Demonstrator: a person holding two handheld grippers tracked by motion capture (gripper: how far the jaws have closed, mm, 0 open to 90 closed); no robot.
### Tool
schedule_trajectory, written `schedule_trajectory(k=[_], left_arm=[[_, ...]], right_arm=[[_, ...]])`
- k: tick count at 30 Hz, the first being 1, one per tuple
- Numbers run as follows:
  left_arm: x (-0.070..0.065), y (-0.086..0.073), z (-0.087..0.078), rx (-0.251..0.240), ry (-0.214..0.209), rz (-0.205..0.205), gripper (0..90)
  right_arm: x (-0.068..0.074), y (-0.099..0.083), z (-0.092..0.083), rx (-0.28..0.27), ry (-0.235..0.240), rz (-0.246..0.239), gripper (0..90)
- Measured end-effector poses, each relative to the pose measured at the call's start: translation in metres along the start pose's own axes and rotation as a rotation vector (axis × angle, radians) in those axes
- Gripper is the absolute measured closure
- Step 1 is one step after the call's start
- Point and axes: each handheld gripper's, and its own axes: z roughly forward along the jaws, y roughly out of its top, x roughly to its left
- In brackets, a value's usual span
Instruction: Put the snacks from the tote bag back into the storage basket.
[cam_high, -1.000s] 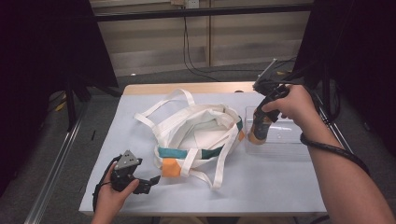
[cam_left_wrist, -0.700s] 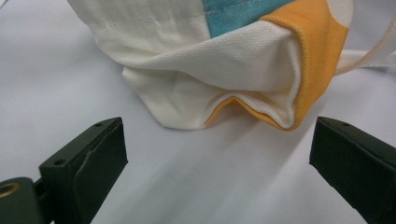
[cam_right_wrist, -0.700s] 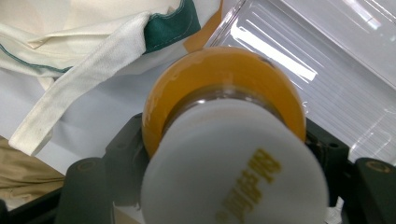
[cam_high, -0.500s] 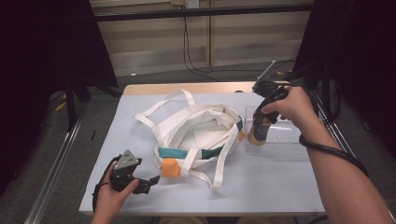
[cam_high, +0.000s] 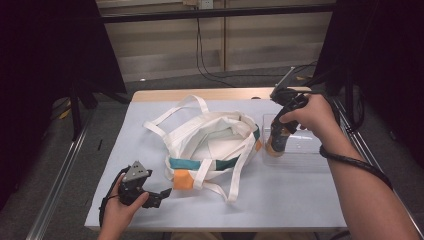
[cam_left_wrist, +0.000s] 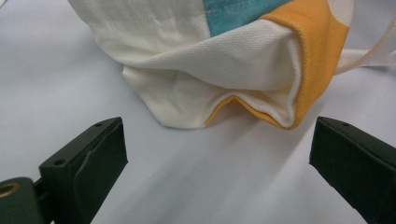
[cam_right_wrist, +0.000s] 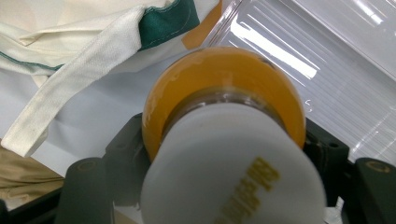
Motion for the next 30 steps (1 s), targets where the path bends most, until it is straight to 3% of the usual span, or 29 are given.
schedule_trajectory(k=[22, 30], left_arm=[[-0.0012, -0.0002, 0.0008, -0.008, -0.003, -0.014, 3.7], [-0.0004, -0.0002, 0.0006, -0.002, 0.001, -0.002, 3.7]], right_arm=[[-0.0005, -0.0013, 0.0059, 0.006, 0.001, -0.006, 30.5], [-0.0008, -0.0015, 0.008, 0.01, 0.002, -0.006, 30.5]])
